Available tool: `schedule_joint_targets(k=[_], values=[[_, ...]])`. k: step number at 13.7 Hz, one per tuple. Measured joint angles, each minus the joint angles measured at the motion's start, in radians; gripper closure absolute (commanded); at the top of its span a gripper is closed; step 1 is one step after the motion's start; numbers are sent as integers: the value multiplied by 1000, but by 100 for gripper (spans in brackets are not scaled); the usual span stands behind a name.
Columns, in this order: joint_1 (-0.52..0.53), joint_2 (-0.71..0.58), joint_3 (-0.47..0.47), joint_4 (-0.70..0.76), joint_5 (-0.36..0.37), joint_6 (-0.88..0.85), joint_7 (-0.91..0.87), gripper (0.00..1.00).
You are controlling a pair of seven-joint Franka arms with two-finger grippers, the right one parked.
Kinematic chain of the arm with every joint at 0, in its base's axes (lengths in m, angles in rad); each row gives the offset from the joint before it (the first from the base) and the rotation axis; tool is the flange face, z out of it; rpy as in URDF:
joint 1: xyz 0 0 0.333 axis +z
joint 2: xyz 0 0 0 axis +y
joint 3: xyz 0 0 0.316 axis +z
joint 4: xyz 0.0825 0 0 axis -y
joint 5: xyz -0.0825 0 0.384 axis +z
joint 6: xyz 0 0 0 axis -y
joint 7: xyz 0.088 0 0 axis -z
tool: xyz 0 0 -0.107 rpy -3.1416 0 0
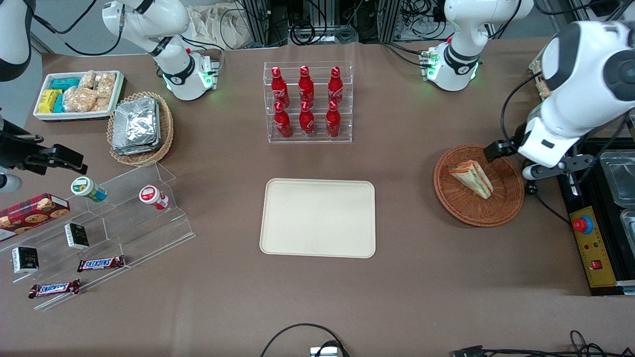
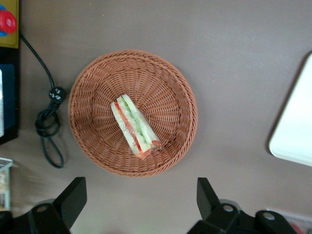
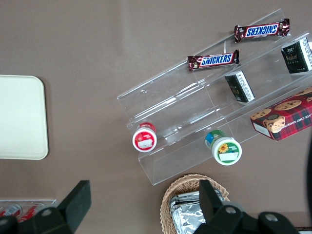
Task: Place sandwich from basket to tray
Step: 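Move the left gripper over the sandwich in the wicker basket, then lower the open left gripper around the sandwich and close it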
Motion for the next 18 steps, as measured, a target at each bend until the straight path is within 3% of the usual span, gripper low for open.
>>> schedule_joint_targets(k=[3, 11, 18], values=[[0, -41, 1, -170, 0, 156, -91, 0], [2, -54, 3, -448, 1, 490, -264, 0], [12, -29, 11, -580, 5, 698, -320, 0]])
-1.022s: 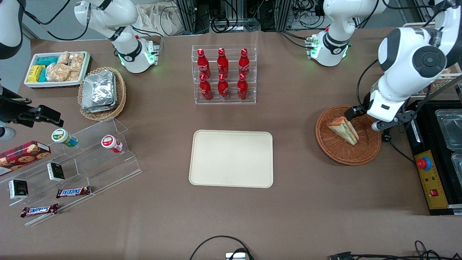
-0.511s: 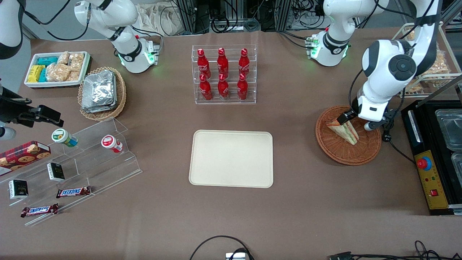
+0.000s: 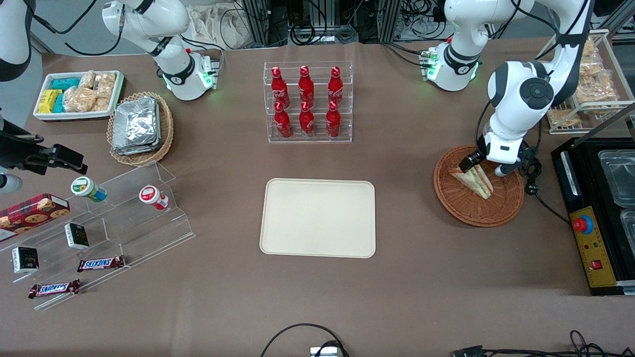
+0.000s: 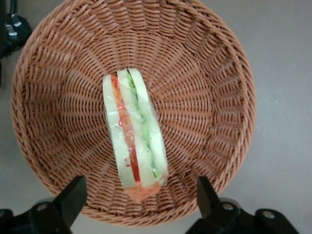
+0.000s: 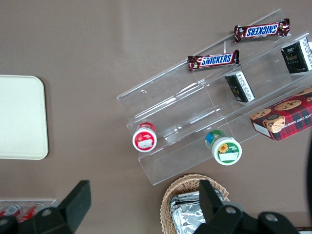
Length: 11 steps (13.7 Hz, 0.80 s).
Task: Place sandwich from basket to tray
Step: 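Lower the open left gripper around the sandwich and close it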
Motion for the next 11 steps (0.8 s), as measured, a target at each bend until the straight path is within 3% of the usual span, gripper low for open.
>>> schedule_joint_targets(k=[9, 11], values=[[5, 124, 1, -24, 1, 180, -35, 0], [5, 146, 2, -26, 1, 200, -36, 16]])
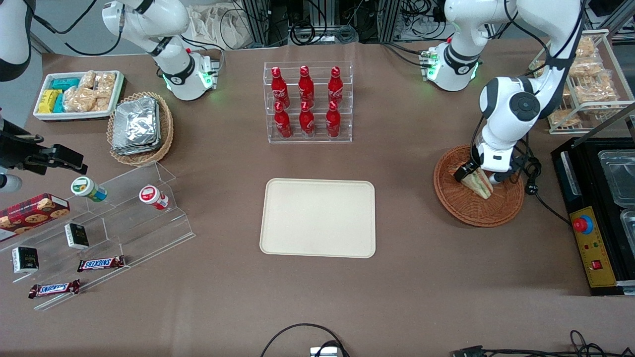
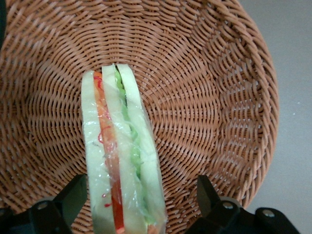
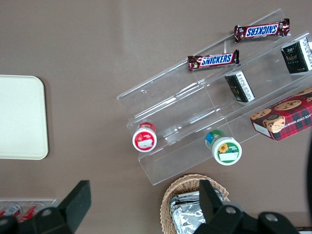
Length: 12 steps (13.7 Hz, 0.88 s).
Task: Place sandwich from basket to tray
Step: 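Lower the open left gripper around the sandwich and close it, then lift the sandwich and carry it with the left gripper over the tray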
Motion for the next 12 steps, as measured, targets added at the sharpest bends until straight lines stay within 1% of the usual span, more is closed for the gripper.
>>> schedule_joint_targets(k=[2, 3, 5, 6, 10, 12], values=[[0, 16, 1, 0, 1, 9, 0, 49], [0, 21, 1, 0, 1, 12, 0, 62], [0, 28, 3, 0, 9, 13, 0, 84], [1, 28, 4, 0, 18, 13, 0, 87], [1, 25, 11, 3, 41, 15, 1, 86], [0, 13, 11, 8, 100, -1, 2, 86]])
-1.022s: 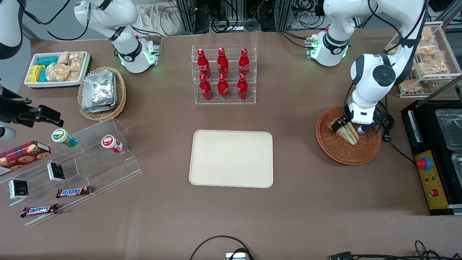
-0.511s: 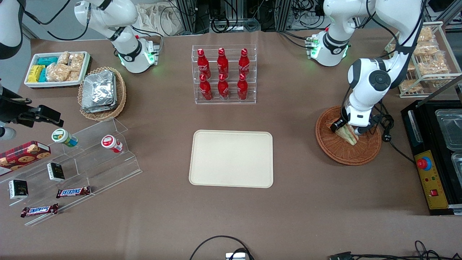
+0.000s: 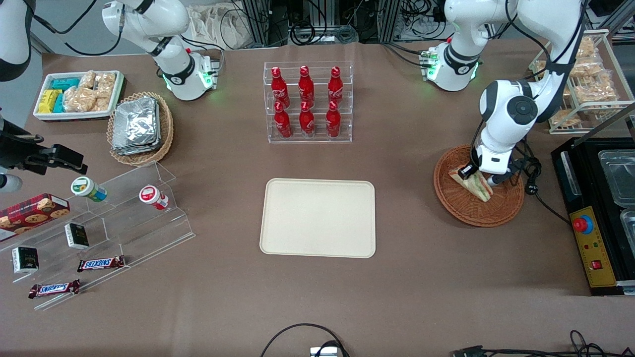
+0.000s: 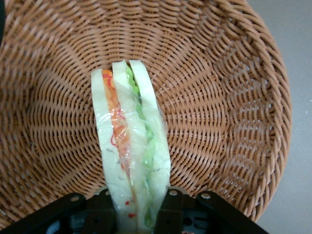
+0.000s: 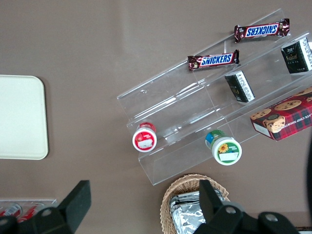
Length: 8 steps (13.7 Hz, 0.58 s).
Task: Place sandwich from basket to tray
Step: 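Lift the sandwich and carry it with the left gripper over the tray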
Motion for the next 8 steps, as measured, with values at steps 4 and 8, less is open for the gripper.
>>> schedule_joint_targets(k=[4, 8], values=[[-2, -78, -42, 39, 143, -183, 10, 86], [-9, -138, -161, 54, 154, -240, 93, 86]])
